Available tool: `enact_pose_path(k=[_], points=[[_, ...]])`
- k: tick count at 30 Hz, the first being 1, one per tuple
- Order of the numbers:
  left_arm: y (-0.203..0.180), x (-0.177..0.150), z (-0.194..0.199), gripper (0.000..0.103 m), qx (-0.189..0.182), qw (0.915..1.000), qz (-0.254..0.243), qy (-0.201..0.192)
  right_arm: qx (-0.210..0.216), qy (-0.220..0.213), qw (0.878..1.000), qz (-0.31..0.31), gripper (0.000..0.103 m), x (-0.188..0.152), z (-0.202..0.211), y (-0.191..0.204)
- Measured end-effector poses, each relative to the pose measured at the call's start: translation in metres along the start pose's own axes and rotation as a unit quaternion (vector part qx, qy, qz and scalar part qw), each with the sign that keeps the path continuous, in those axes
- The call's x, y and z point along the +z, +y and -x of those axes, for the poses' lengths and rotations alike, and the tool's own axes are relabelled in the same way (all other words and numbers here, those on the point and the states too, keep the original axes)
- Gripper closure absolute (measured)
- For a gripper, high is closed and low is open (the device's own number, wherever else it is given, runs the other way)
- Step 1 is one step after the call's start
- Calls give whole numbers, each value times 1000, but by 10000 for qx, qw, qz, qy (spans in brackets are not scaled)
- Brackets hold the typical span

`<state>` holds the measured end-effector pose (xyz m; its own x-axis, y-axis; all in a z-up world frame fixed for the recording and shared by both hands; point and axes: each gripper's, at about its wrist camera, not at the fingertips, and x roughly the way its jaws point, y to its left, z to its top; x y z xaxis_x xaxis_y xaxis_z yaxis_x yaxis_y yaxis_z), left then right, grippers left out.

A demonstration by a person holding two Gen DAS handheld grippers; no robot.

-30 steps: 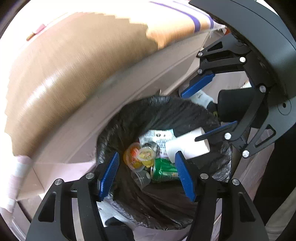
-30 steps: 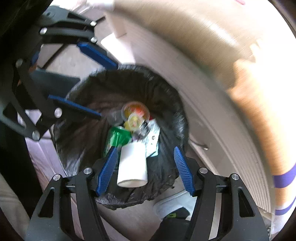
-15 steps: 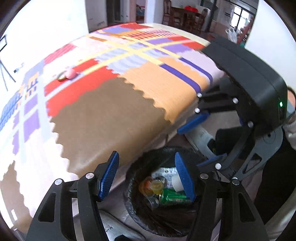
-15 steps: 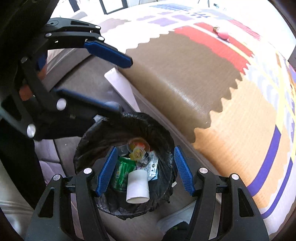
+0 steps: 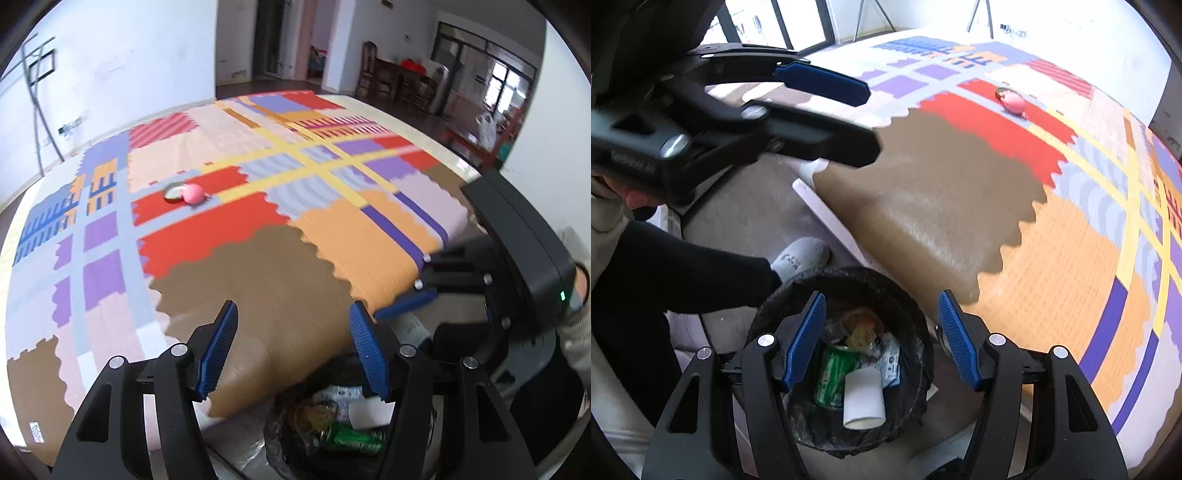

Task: Collect trash
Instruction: 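Move both tools back over the bed toward the jar lid and pink pig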

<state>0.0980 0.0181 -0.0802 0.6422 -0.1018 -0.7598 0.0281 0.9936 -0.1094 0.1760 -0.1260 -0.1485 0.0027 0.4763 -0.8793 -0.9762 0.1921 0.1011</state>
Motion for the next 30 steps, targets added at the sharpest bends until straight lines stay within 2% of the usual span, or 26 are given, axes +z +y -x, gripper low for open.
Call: enact_pose_path(k=[9, 17, 19, 23, 25, 30], points=[[31, 28, 1, 39, 128, 9971, 663, -338, -11, -437, 9982, -399, 40, 26, 6, -17], [69, 45, -3, 39, 392, 9903, 1218, -542, -184, -801, 9939, -737, 40, 50, -1, -38], [79, 49, -6, 43, 426, 9884, 1344, -569, -232, -903, 9924, -797, 40, 56, -4, -42], [100, 55, -9, 45, 540, 9827, 1646, -657, -308, -1106, 9887, -968, 40, 70, -10, -55], [109, 57, -12, 51, 574, 9808, 1745, -650, -334, -1188, 9858, -1136, 40, 76, -12, -65], [132, 66, -26, 53, 661, 9781, 1892, -570, -329, -1354, 9802, -1405, 40, 91, -20, -86]])
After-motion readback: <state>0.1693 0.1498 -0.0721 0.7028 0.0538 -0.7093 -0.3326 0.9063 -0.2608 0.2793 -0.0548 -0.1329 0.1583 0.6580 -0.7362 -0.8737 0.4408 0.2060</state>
